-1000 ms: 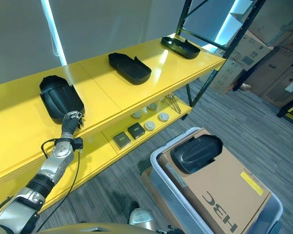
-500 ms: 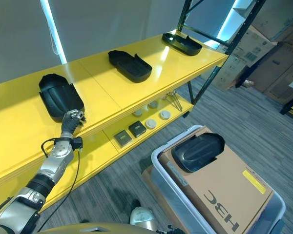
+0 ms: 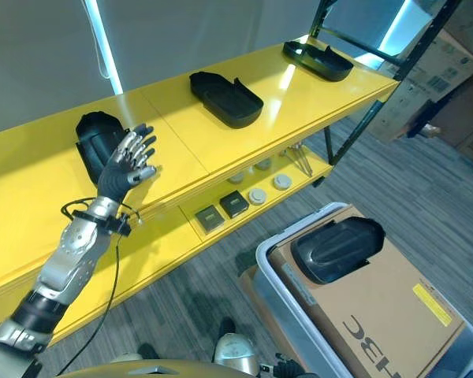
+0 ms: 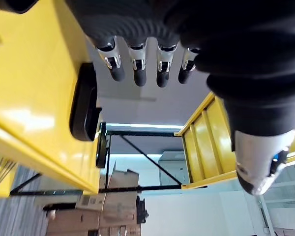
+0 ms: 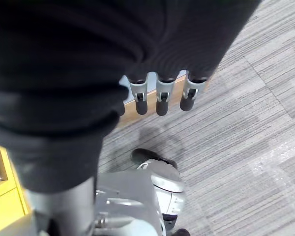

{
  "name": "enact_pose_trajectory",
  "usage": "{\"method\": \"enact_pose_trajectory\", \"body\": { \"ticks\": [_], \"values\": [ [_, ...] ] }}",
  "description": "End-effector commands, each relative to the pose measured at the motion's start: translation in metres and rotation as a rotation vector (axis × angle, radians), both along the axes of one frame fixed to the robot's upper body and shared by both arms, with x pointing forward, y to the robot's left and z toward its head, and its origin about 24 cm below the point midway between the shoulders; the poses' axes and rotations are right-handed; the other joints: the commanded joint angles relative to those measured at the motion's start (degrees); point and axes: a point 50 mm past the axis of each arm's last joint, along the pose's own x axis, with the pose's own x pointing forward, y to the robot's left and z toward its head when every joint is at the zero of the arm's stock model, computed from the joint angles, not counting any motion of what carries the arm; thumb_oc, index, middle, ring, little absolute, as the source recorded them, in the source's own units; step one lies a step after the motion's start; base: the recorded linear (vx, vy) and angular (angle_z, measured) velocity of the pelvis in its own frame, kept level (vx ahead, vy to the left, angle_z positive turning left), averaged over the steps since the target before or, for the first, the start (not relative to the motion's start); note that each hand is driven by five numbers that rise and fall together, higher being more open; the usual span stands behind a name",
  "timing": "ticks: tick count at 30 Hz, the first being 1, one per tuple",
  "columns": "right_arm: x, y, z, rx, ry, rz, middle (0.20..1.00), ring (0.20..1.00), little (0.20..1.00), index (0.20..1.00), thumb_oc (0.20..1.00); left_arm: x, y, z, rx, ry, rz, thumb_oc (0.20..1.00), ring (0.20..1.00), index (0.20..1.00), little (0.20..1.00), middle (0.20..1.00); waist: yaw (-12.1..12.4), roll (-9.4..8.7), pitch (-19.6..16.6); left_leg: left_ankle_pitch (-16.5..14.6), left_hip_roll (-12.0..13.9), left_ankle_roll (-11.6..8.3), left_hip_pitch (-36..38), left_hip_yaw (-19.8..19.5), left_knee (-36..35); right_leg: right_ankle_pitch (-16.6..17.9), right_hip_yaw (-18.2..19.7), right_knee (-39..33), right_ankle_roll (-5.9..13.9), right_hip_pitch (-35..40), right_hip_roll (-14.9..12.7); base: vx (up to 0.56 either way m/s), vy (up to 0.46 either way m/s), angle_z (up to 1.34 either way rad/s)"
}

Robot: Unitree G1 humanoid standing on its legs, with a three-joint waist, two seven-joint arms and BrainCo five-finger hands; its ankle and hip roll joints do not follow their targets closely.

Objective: Move parts from the plastic box to the shelf.

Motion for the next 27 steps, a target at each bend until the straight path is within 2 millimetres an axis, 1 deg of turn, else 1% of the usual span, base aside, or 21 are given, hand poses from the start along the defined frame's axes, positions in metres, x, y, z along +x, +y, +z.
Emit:
{"method": "enact_pose_trajectory", "body": {
  "ticks": [1,3,5,6,7,8,9,10,11,12,14,17,18,19,20,21,22,23,24,26,27],
  "values": [
    [0.005,-0.008,0.007,-0.004,-0.085,-0.088,1.0,1.0,1.0,1.0,1.0,-0.011,0.005,0.012,-0.077,-0.044,-0.113,1.0,1.0,1.0,1.0,1.0,1.1,0.38,-0.4,-0.6,5.4,-1.87,1.2,-3.6,-0.4,-2.4,-0.1,1.6,7.14,2.0,-6.7,0.0,0.018,0.07],
    [0.016,-0.008,0.016,0.006,-0.156,-0.126,1.0,1.0,1.0,1.0,1.0,-0.026,0.017,0.007,-0.153,-0.005,-0.17,1.0,1.0,1.0,1.0,1.0,1.9,0.57,-0.7,-1.2,4.6,-1.52,1.2,-6.1,-0.4,-3.2,0.9,1.9,6.71,2.1,-6.1,0.04,0.015,0.07],
    [0.023,-0.009,0.02,0.013,-0.19,-0.137,1.0,1.0,1.0,1.0,1.0,-0.034,0.023,0.006,-0.153,-0.015,-0.17,1.0,1.0,1.0,1.0,1.0,2.8,0.6,-1.0,-2.0,3.5,-1.07,0.7,-9.5,0.1,-3.5,2.4,1.7,6.48,2.2,-5.5,0.06,0.014,-0.03],
    [0.027,-0.01,0.023,0.018,-0.212,-0.132,1.0,1.0,1.0,1.0,1.0,-0.038,0.027,0.006,-0.149,-0.026,-0.167,1.0,1.0,1.0,1.0,1.0,3.5,0.54,-1.2,-2.7,2.4,-0.6,0.2,-12.1,0.5,-3.5,3.5,1.4,6.42,2.1,-5.1,0.05,0.015,-0.09],
    [0.029,-0.01,0.024,0.024,-0.213,-0.127,1.0,1.0,1.0,1.0,1.0,-0.04,0.028,0.006,-0.149,-0.032,-0.162,1.0,1.0,1.0,1.0,1.0,3.9,0.51,-1.3,-3.1,1.6,-0.3,-0.1,-13.6,0.8,-3.5,4.1,1.2,6.42,2.1,-5.0,-0.02,0.008,-0.48],
    [0.034,-0.01,0.027,0.022,-0.246,-0.121,1.0,1.0,1.0,1.0,1.0,-0.042,0.031,0.008,-0.154,-0.048,-0.153,1.0,1.0,1.0,1.0,1.0,4.9,0.28,-1.4,-3.2,0.1,0.66,-1.3,-16.2,1.4,-2.6,5.2,0.6,6.01,1.3,-4.7,-0.05,0.017,-0.84],
    [0.041,-0.01,0.031,0.024,-0.27,-0.108,1.0,1.0,1.0,1.0,1.0,-0.044,0.034,0.01,-0.164,-0.059,-0.134,1.0,1.0,1.0,1.0,1.0,6.2,0.2,-1.2,-4.7,-2.7,1.72,-2.1,-21.2,2.4,-2.1,7.2,0.3,6.24,0.8,-4.5,-0.09,0.033,-1.2],
    [0.054,-0.01,0.035,0.034,-0.306,-0.103,1.0,1.0,1.0,1.0,1.0,-0.046,0.038,0.014,-0.185,-0.071,-0.114,1.0,1.0,1.0,1.0,1.0,8.1,-0.05,-1.0,-6.9,-6.9,3.26,-3.4,-27.8,4.3,-1.4,10.4,0.3,6.5,-0.1,-4.2,-0.12,0.049,-1.12],
    [0.072,-0.01,0.045,0.052,-0.382,-0.139,1.0,1.0,1.0,1.0,1.0,-0.048,0.041,0.018,-0.217,-0.074,-0.114,1.0,1.0,1.0,1.0,1.0,9.8,-0.47,-0.6,-8.7,-10.0,4.67,-4.1,-31.9,6.1,-0.4,13.2,0.4,6.83,-1.2,-4.1,-0.14,0.046,-1.59],
    [0.078,-0.011,0.05,0.061,-0.412,-0.165,1.0,1.0,1.0,1.0,1.0,-0.049,0.041,0.018,-0.218,-0.071,-0.118,1.0,1.0,1.0,1.0,1.0,9.8,-0.59,-0.5,-9.2,-10.3,4.84,-4.0,-31.3,6.9,0.3,13.7,0.4,6.98,-1.7,-4.2,-0.16,0.048,-2.41],
    [0.087,-0.01,0.065,0.072,-0.524,-0.205,1.0,1.0,1.0,1.0,1.0,-0.046,0.04,0.017,-0.203,-0.056,-0.128,1.0,1.0,1.0,1.0,1.0,8.7,-0.84,0.2,-10.3,-10.7,5.58,-4.1,-29.1,9.4,1.9,14.6,1.0,7.57,-2.7,-4.9,-0.14,0.052,-2.32],
    [0.088,-0.009,0.084,0.082,-0.646,-0.225,1.0,1.0,1.0,1.0,1.0,-0.041,0.04,0.015,-0.171,-0.046,-0.108,1.0,1.0,1.0,1.0,1.0,6.9,-0.85,1.0,-11.7,-11.5,6.6,-3.4,-27.2,10.2,4.2,14.9,-0.4,9.24,-4.6,-6.5,-0.15,0.05,-0.51],
    [0.088,-0.01,0.088,0.08,-0.664,-0.22,1.0,1.0,1.0,1.0,1.0,-0.04,0.04,0.015,-0.171,-0.043,-0.112,1.0,1.0,1.0,1.0,1.0,6.7,-0.83,1.1,-11.8,-11.6,6.71,-3.2,-26.8,10.2,4.6,14.8,-0.5,9.39,-4.9,-6.8,-0.11,0.044,-0.16],
    [0.089,-0.012,0.098,0.08,-0.703,-0.208,1.0,1.0,1.0,1.0,1.0,-0.04,0.042,0.014,-0.171,-0.032,-0.109,1.0,1.0,1.0,1.0,1.0,6.2,-0.8,1.4,-12.2,-11.8,6.92,-2.6,-25.5,10.3,5.8,13.6,-0.5,9.66,-5.7,-7.6,-0.14,0.057,-0.77],
    [0.096,-0.015,0.118,0.082,-0.782,-0.19,1.0,1.0,1.0,1.0,1.0,-0.042,0.046,0.013,-0.17,-0.028,-0.068,1.0,1.0,1.0,1.0,1.0,6.6,-0.61,2.1,-12.5,-11.8,7.06,-0.2,-20.1,9.2,8.7,6.2,-0.5,10.31,-6.3,-10.2,-0.17,0.048,-1.35],
    [0.105,-0.014,0.132,0.103,-0.849,-0.205,1.0,1.0,1.0,1.0,1.0,-0.044,0.048,0.012,-0.181,-0.024,-0.06,1.0,1.0,1.0,1.0,1.0,7.6,0.17,2.1,-13.5,-11.3,6.95,1.4,-16.7,7.9,10.1,0.5,0.9,10.57,-7.0,-11.4,-0.18,0.026,-2.09],
    [0.112,-0.012,0.138,0.106,-0.889,-0.21,1.0,1.0,1.0,1.0,1.0,-0.044,0.048,0.012,-0.184,-0.022,-0.054,1.0,1.0,1.0,1.0,1.0,7.9,0.32,2.0,-13.7,-11.2,7.42,1.7,-14.9,7.5,10.4,-1.6,2.6,10.57,-7.7,-12.6,-0.12,-0.006,-2.07],
    [0.115,-0.011,0.143,0.101,-0.909,-0.207,1.0,1.0,1.0,1.0,1.0,-0.044,0.048,0.012,-0.184,-0.021,-0.051,1.0,1.0,1.0,1.0,1.0,7.9,0.4,1.9,-13.8,-11.2,7.74,1.8,-14.1,7.4,10.4,-2.3,3.7,10.57,-7.8,-13.2,-0.11,-0.014,-1.78],
    [0.123,-0.01,0.152,0.092,-0.954,-0.211,1.0,1.0,1.0,1.0,1.0,-0.043,0.046,0.013,-0.185,-0.023,-0.053,1.0,1.0,1.0,1.0,1.0,7.9,0.63,1.8,-14.0,-11.1,8.56,1.8,-12.8,7.2,10.1,-3.3,6.3,10.54,-7.8,-14.3,-0.09,-0.031,-1.23],
    [0.135,-0.008,0.17,0.094,-1.024,-0.221,1.0,1.0,1.0,1.0,1.0,-0.04,0.044,0.014,-0.177,-0.029,-0.048,1.0,1.0,1.0,1.0,1.0,7.6,1.14,1.5,-14.8,-10.6,10.14,1.2,-11.3,8.1,8.6,-2.8,10.6,9.99,-7.7,-15.4,-0.05,-0.112,-0.77],
    [0.139,-0.007,0.175,0.081,-1.049,-0.212,1.0,1.0,1.0,1.0,1.0,-0.04,0.045,0.013,-0.178,-0.025,-0.042,1.0,1.0,1.0,1.0,1.0,7.5,1.27,1.2,-15.1,-10.4,10.63,1.0,-10.6,8.4,8.1,-2.8,11.2,9.8,-7.4,-15.7,0.02,-0.164,-0.67]
  ]
}}
